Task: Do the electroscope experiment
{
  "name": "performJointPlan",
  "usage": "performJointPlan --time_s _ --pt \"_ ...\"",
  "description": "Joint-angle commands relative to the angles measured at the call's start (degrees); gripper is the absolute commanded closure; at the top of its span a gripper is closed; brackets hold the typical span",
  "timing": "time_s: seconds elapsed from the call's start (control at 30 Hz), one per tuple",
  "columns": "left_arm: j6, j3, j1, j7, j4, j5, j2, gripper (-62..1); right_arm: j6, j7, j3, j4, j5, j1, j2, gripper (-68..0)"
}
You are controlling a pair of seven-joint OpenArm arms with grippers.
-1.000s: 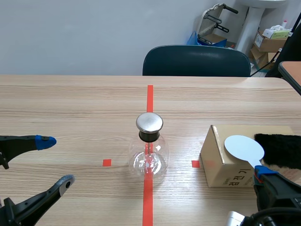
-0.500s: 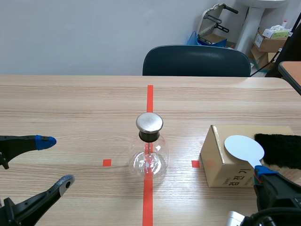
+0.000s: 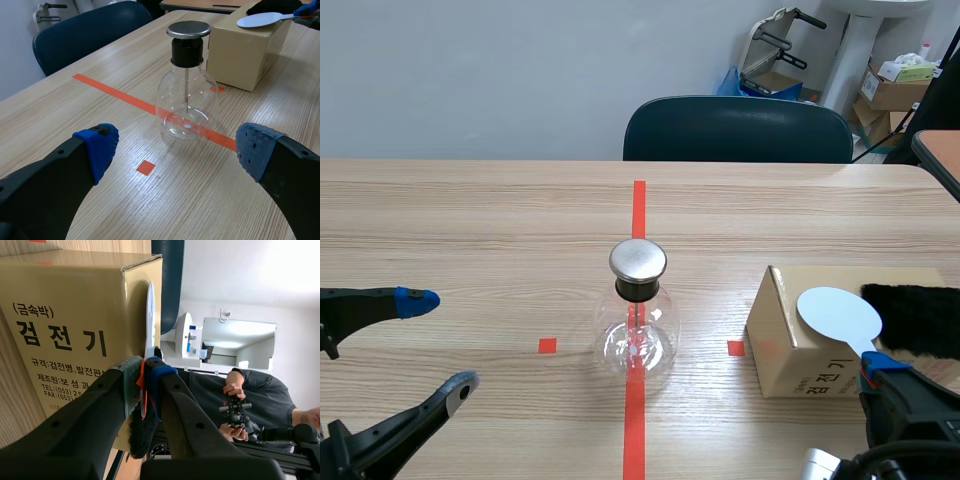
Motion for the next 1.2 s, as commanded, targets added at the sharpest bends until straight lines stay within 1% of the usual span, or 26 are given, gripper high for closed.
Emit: performJointPlan --time_s 0.0,0.73,0.8,0.87,0.9,1.0,1.07,1.1,1.17 --pt "-0.1 -0.2 0.2 -0.9 0.5 -0.2 0.5 -50.8 -0.6 -0.4 0.4 0.6 0.0 0.0 0.5 -0.9" --pt "-0.1 -0.2 0.2 -0.8 0.5 -0.2 0.5 -50.7 -0.6 -0.4 0.4 0.6 0.0 0.0 0.5 -0.9" --pt "-0.1 -0.2 0.2 0.5 0.5 0.0 0.5 -50.5 -0.6 -0.4 0.4 0.6 0.0 0.0 0.5 -0.9" --pt "-0.1 -0.1 0.2 2.3 0.5 1.2 0.5 -49.6 -0.6 -0.4 0.4 0.6 0.0 0.0 0.5 -0.9" --pt "-0.1 0.1 0.1 2.8 0.5 1.3 0.6 -47.4 -0.6 -0.4 0.4 0.6 0.0 0.0 0.5 -0.9" --pt "-0.1 1.1 0.1 4.3 0.5 1.3 1.6 -38.0 -0.6 -0.3 0.4 0.6 0.0 0.0 0.5 -0.9" --pt "0.5 1.8 0.1 6.3 0.5 1.4 2.7 -33.0 -0.6 -0.3 0.4 0.6 0.0 0.0 0.5 -0.9" --pt "1.3 2.0 0.1 7.2 0.5 1.4 3.1 -29.6 -0.6 -0.3 0.4 0.6 0.0 0.0 0.5 -0.9" --pt "2.8 2.4 0.1 7.8 0.5 1.3 3.5 -20.1 -0.6 -0.4 0.4 0.6 0.0 0.0 0.5 -0.9"
